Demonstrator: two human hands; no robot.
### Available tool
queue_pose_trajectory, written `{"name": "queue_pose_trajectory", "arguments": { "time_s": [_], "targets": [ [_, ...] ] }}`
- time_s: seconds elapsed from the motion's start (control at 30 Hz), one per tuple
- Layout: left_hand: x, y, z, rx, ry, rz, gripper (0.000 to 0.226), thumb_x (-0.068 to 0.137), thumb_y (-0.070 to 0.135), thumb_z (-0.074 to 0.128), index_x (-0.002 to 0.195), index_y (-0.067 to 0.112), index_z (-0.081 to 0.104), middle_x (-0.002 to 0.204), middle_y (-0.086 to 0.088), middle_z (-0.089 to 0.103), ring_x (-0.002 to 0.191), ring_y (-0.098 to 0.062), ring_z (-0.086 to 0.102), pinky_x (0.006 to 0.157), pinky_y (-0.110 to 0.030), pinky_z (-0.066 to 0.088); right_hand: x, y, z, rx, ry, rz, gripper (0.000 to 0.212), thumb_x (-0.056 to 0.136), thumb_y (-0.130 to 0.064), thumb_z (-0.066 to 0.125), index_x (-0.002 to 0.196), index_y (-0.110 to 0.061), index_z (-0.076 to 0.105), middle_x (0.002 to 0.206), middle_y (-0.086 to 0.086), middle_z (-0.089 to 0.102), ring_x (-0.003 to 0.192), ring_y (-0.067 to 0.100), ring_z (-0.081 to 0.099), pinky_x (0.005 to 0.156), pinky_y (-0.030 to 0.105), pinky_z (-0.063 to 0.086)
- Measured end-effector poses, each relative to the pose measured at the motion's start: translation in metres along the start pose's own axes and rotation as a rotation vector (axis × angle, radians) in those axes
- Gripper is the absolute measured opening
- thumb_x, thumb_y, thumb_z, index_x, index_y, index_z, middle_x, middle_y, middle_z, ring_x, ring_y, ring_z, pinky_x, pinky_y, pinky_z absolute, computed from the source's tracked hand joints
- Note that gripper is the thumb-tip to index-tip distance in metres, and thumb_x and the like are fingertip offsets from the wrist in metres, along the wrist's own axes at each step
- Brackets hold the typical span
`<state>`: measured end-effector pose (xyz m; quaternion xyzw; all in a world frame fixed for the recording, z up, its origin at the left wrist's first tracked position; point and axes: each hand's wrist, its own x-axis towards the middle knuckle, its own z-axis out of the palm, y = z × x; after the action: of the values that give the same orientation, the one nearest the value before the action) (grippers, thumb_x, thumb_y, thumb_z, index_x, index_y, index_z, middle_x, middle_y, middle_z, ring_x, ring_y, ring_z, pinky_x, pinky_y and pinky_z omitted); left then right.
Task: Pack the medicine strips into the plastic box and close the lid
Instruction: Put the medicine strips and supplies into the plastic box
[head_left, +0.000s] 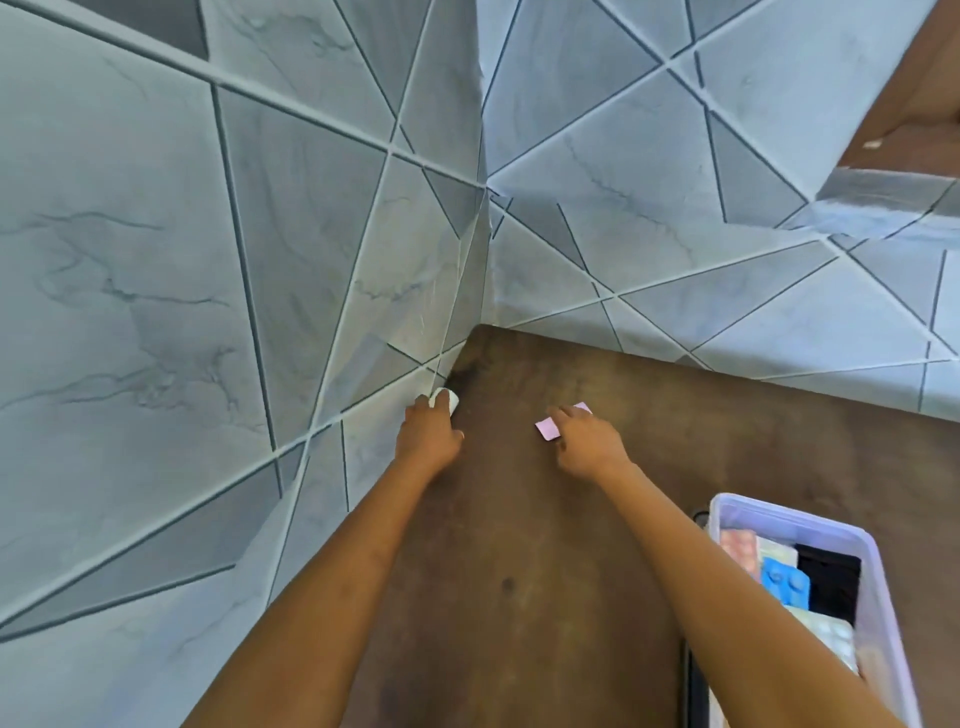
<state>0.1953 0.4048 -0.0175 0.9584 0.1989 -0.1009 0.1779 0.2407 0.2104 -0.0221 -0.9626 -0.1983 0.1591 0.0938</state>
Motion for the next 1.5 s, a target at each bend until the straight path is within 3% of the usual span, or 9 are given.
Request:
{"name": "queue_pose_trajectory", "arguments": {
  "time_s": [0.13, 0.43, 0.63, 0.77, 0.97, 1.03, 1.17, 1.37, 1.5],
  "targets": [
    [0.024, -0.003, 0.015, 0.080, 0.008, 0.051, 0.051, 0.091, 0.022, 0.051, 0.137, 0.010, 0.034, 0.138, -0.021, 0.043, 0.128, -0.036, 0.041, 0.107, -0.041, 0.035, 0.030, 0.003, 0.012, -0.094, -0.024, 0.015, 0.055, 0.086, -0.008, 0.048, 0.139, -0.010, 0.033, 0.150, 0.008, 0.034, 0.139, 0.025, 0.029, 0.112, 0.039, 0.028],
    [0.033, -0.003, 0.020, 0.146, 0.026, 0.001, 0.052, 0.082, 0.030, 0.066, 0.123, 0.004, 0.049, 0.124, -0.017, 0.059, 0.113, -0.031, 0.055, 0.090, -0.036, 0.047, 0.038, 0.005, 0.017, -0.156, 0.082, 0.168, 0.025, 0.087, -0.008, 0.051, 0.111, -0.006, 0.057, 0.119, 0.015, 0.059, 0.113, 0.033, 0.053, 0.094, 0.037, 0.041],
    [0.006, 0.022, 0.020, -0.022, 0.047, 0.060, 0.051, 0.079, 0.036, 0.068, 0.119, 0.008, 0.053, 0.120, -0.016, 0.061, 0.108, -0.032, 0.059, 0.082, -0.038, 0.050, 0.004, 0.011, -0.002, 0.247, 0.201, 0.285, 0.025, 0.088, -0.031, 0.057, 0.073, -0.011, 0.056, 0.085, 0.016, 0.069, 0.082, 0.034, 0.065, 0.061, 0.032, 0.042],
    [-0.021, 0.068, 0.016, -0.111, 0.077, 0.177, 0.045, 0.076, 0.035, 0.068, 0.114, 0.012, 0.058, 0.114, -0.014, 0.064, 0.102, -0.033, 0.061, 0.076, -0.036, 0.048, -0.051, 0.031, -0.031, 0.416, 0.347, 0.323, 0.045, 0.090, -0.038, 0.053, 0.051, -0.021, 0.042, 0.065, 0.014, 0.055, 0.064, 0.031, 0.051, 0.059, 0.029, 0.034],
    [-0.089, 0.169, 0.029, -0.166, 0.058, 0.389, 0.041, 0.075, 0.035, 0.065, 0.112, 0.018, 0.060, 0.111, -0.009, 0.065, 0.099, -0.031, 0.062, 0.070, -0.033, 0.043, -0.156, 0.103, -0.056, 0.509, 0.502, 0.478, 0.049, 0.092, -0.037, 0.049, 0.072, 0.006, 0.064, 0.078, 0.026, 0.070, 0.077, 0.040, 0.063, 0.064, 0.037, 0.047],
    [-0.114, 0.193, 0.038, -0.165, 0.044, 0.466, 0.046, 0.077, 0.035, 0.065, 0.119, 0.019, 0.057, 0.118, -0.008, 0.063, 0.105, -0.029, 0.060, 0.077, -0.035, 0.047, -0.191, 0.127, -0.051, 0.559, 0.529, 0.532, 0.033, 0.089, -0.026, 0.055, 0.084, 0.003, 0.070, 0.087, 0.024, 0.072, 0.083, 0.039, 0.065, 0.077, 0.041, 0.053],
    [-0.146, 0.225, 0.058, -0.093, -0.036, 0.655, 0.055, 0.078, 0.028, 0.067, 0.130, 0.020, 0.051, 0.131, -0.004, 0.057, 0.118, -0.025, 0.053, 0.092, -0.037, 0.045, -0.239, 0.160, -0.033, 0.574, 0.488, 0.651, 0.018, 0.083, -0.018, 0.062, 0.086, -0.002, 0.071, 0.091, 0.021, 0.073, 0.088, 0.036, 0.066, 0.071, 0.032, 0.049],
    [-0.157, 0.253, 0.093, 0.197, -0.111, 0.747, 0.045, 0.080, 0.012, 0.064, 0.124, 0.015, 0.055, 0.125, -0.008, 0.061, 0.115, -0.027, 0.054, 0.088, -0.038, 0.048, -0.271, 0.179, -0.016, 0.633, 0.413, 0.634, 0.010, 0.078, -0.005, 0.062, 0.082, 0.002, 0.068, 0.082, 0.016, 0.072, 0.076, 0.026, 0.063, 0.059, 0.026, 0.043],
    [-0.155, 0.247, 0.108, 0.215, -0.069, 0.753, 0.046, 0.082, 0.012, 0.061, 0.127, 0.014, 0.053, 0.130, -0.008, 0.058, 0.117, -0.028, 0.054, 0.093, -0.039, 0.046, -0.270, 0.180, -0.008, 0.607, 0.392, 0.572, 0.012, 0.081, -0.005, 0.061, 0.086, 0.002, 0.068, 0.083, 0.018, 0.072, 0.079, 0.026, 0.065, 0.067, 0.030, 0.049]
  ]
}}
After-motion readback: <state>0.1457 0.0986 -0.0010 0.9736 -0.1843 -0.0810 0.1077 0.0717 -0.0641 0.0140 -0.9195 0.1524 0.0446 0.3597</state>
